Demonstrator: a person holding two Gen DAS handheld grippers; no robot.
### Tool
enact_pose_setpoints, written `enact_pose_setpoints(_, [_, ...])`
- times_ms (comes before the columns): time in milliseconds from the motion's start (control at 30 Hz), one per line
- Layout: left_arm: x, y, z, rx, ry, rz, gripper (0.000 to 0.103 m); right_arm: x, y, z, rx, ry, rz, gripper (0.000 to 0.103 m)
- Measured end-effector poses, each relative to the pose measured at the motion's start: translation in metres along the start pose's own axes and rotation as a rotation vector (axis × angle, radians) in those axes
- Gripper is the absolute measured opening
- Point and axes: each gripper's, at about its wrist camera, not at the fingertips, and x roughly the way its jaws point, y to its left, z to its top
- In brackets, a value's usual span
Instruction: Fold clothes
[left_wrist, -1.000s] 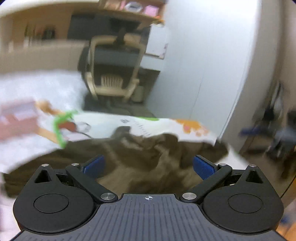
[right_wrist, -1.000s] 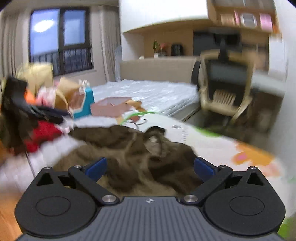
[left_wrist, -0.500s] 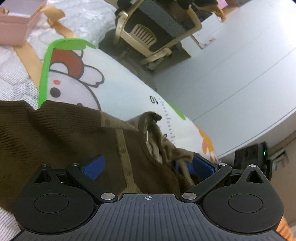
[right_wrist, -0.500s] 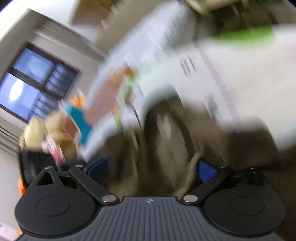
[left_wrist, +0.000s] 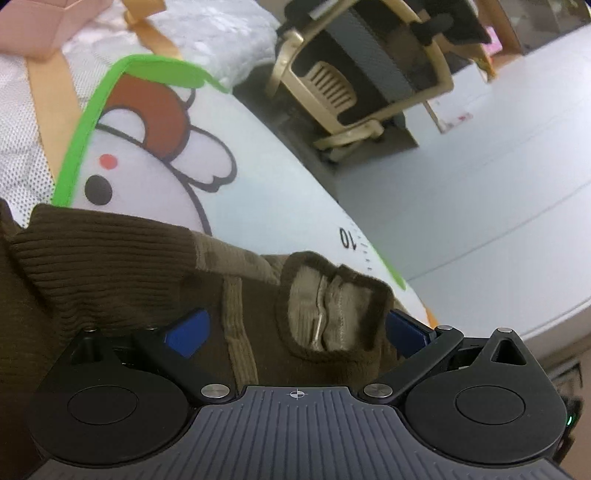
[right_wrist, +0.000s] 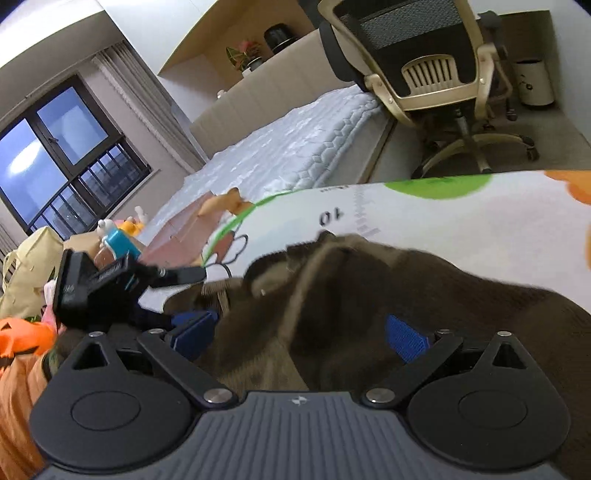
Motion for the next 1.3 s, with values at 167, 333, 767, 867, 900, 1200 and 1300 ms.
enact_pose_setpoints(167, [0.022, -0.01, 0.013, -0.002, -0.006, -0.063, 0.103, -0.005, -0.003, -0.007, -0.044, -0.009, -0.027, 0.1])
enact_pose_setpoints(333, [-0.001, -0.012, 0.055, -0.013, -0.228, -0.033, 0.103, -0.019, 0.0, -0.01, -0.081, -0.044, -0.108, 0.1])
enact_pose_setpoints(767, [-0.103, 0.009, -0.017, 0.178, -0.035, 0.031, 0.103, -0.151, -0.034, -0.026, -0.11, -0.245, -0.621, 0.1])
enact_pose_setpoints(867, [-0.121, -0.004, -0.044, 0.29, -0.051, 0.06, 0.103, -0.171, -0.056, -0.038, -0.003, -0.247, -0.671, 0.1])
enact_pose_setpoints(900, [-0.125, -0.009, -0.052, 0.335, -0.066, 0.079, 0.103, -0.172, -0.061, -0.043, 0.023, -0.232, -0.672, 0.1])
enact_pose_setpoints(1200, [-0.203, -0.019, -0.077, 0.428, -0.259, 0.152, 0.103, -0.126, -0.028, -0.044, -0.144, -0.135, -0.636, 0.016])
enact_pose_setpoints(1300, [-0.225, -0.006, -0.074, 0.396, -0.303, 0.186, 0.103, -0.114, 0.034, 0.01, -0.335, -0.211, -0.565, 0.015])
